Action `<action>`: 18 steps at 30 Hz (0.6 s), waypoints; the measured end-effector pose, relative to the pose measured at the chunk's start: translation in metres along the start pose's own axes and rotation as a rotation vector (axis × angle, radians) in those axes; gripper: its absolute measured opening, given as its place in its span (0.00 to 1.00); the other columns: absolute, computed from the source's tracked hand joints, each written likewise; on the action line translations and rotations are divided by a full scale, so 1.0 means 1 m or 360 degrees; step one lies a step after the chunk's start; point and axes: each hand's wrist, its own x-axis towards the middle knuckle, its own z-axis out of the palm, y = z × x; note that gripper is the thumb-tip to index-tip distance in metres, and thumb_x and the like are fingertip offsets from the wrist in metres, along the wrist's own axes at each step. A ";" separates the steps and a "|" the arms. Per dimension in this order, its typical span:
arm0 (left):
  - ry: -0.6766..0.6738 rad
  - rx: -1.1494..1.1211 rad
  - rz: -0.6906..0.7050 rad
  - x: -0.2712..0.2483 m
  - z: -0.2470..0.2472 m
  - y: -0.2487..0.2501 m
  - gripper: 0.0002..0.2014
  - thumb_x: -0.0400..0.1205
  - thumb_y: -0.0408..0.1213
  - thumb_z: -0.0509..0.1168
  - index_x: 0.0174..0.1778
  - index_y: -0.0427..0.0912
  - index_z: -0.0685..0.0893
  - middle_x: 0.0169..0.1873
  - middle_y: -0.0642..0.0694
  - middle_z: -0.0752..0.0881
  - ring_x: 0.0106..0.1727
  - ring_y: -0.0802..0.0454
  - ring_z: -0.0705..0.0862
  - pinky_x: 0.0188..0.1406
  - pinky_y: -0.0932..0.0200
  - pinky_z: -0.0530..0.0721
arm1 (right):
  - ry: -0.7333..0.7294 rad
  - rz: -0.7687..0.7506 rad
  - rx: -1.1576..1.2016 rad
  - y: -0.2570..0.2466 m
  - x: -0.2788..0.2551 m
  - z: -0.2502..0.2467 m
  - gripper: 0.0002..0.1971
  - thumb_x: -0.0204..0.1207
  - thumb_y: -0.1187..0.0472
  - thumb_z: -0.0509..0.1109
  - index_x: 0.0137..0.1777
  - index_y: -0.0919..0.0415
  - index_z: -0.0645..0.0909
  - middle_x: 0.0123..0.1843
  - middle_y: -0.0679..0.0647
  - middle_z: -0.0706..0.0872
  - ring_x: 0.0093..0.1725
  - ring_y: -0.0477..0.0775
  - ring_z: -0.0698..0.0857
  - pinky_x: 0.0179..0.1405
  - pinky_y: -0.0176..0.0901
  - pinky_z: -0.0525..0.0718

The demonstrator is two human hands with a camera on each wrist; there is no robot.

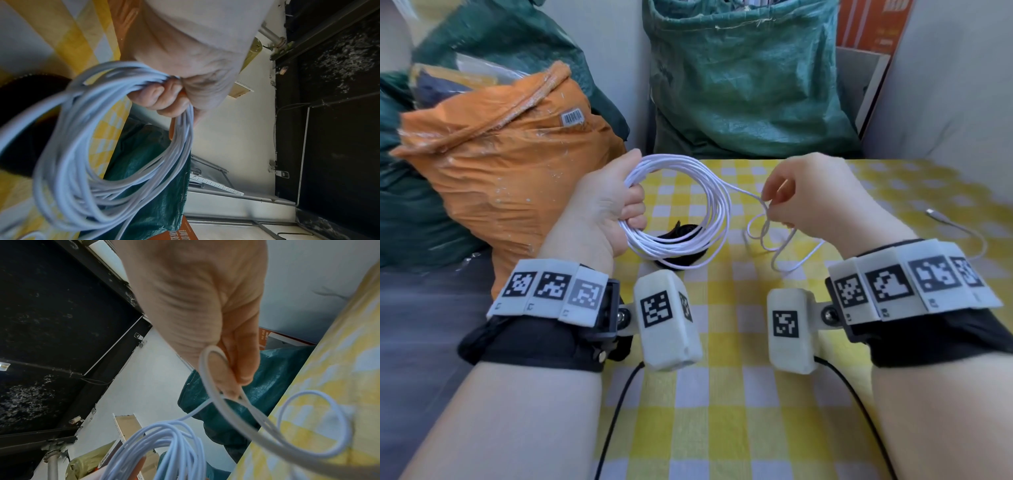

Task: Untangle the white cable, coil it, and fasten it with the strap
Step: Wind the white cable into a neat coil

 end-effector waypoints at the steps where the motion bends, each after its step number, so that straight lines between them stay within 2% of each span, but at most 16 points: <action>1: 0.0009 -0.0045 0.0005 0.001 0.000 0.000 0.19 0.84 0.48 0.61 0.28 0.47 0.69 0.11 0.53 0.58 0.12 0.57 0.54 0.12 0.67 0.55 | 0.0106 0.0010 -0.0002 0.000 0.001 -0.001 0.09 0.69 0.71 0.72 0.40 0.55 0.83 0.37 0.51 0.85 0.41 0.54 0.82 0.33 0.38 0.75; 3: 0.0011 -0.0128 0.0012 0.001 0.000 0.001 0.18 0.84 0.48 0.61 0.29 0.47 0.69 0.12 0.53 0.58 0.12 0.57 0.54 0.12 0.67 0.54 | 0.0222 0.0024 -0.0062 0.000 0.003 -0.002 0.12 0.70 0.72 0.69 0.37 0.53 0.82 0.39 0.53 0.85 0.46 0.57 0.82 0.40 0.38 0.76; 4: -0.0001 -0.0151 0.0013 0.001 0.001 0.001 0.18 0.84 0.48 0.61 0.29 0.47 0.70 0.12 0.53 0.58 0.12 0.57 0.54 0.13 0.67 0.54 | 0.0191 0.0035 -0.0120 0.000 0.004 -0.002 0.13 0.71 0.72 0.67 0.39 0.51 0.85 0.41 0.54 0.86 0.47 0.58 0.83 0.43 0.39 0.77; 7: -0.0065 -0.0095 0.0011 0.000 0.003 0.001 0.18 0.84 0.48 0.60 0.29 0.47 0.70 0.11 0.53 0.57 0.12 0.57 0.54 0.13 0.67 0.55 | -0.0060 0.0065 -0.0301 -0.002 0.002 0.002 0.15 0.75 0.68 0.65 0.50 0.49 0.88 0.52 0.55 0.88 0.53 0.59 0.82 0.51 0.44 0.80; 9: -0.0095 -0.0016 0.0019 -0.002 0.005 0.000 0.18 0.84 0.48 0.61 0.29 0.47 0.70 0.12 0.53 0.58 0.12 0.57 0.55 0.14 0.66 0.56 | -0.0088 0.0032 -0.0396 -0.006 0.000 0.004 0.17 0.76 0.66 0.64 0.59 0.49 0.86 0.58 0.55 0.86 0.61 0.61 0.78 0.54 0.47 0.75; 12: -0.0135 0.0078 0.0041 -0.005 0.009 -0.001 0.18 0.84 0.47 0.61 0.29 0.46 0.71 0.12 0.53 0.59 0.13 0.57 0.55 0.16 0.66 0.57 | 0.0124 -0.0152 -0.0017 -0.016 -0.003 0.000 0.21 0.76 0.67 0.64 0.67 0.51 0.81 0.67 0.51 0.83 0.59 0.53 0.79 0.56 0.38 0.73; 14: -0.0184 0.0119 0.0050 -0.006 0.012 -0.001 0.18 0.84 0.47 0.61 0.29 0.46 0.71 0.12 0.53 0.59 0.13 0.57 0.55 0.16 0.66 0.58 | 0.0233 -0.0267 0.0345 -0.026 -0.004 0.002 0.21 0.76 0.65 0.65 0.68 0.52 0.81 0.67 0.49 0.83 0.62 0.47 0.81 0.61 0.32 0.74; 16: -0.0255 0.0135 0.0056 -0.009 0.015 -0.001 0.19 0.85 0.47 0.60 0.28 0.46 0.71 0.13 0.52 0.59 0.13 0.57 0.56 0.16 0.65 0.60 | 0.0159 -0.0304 0.0522 -0.032 -0.006 0.007 0.22 0.77 0.59 0.69 0.72 0.52 0.77 0.66 0.46 0.83 0.62 0.44 0.82 0.60 0.31 0.75; 18: -0.0347 0.0155 0.0065 -0.011 0.018 -0.002 0.19 0.85 0.47 0.59 0.28 0.46 0.70 0.13 0.52 0.59 0.14 0.57 0.56 0.17 0.64 0.58 | -0.0018 -0.0264 0.0515 -0.031 -0.006 0.012 0.27 0.76 0.57 0.71 0.75 0.52 0.73 0.65 0.47 0.83 0.60 0.46 0.83 0.61 0.39 0.79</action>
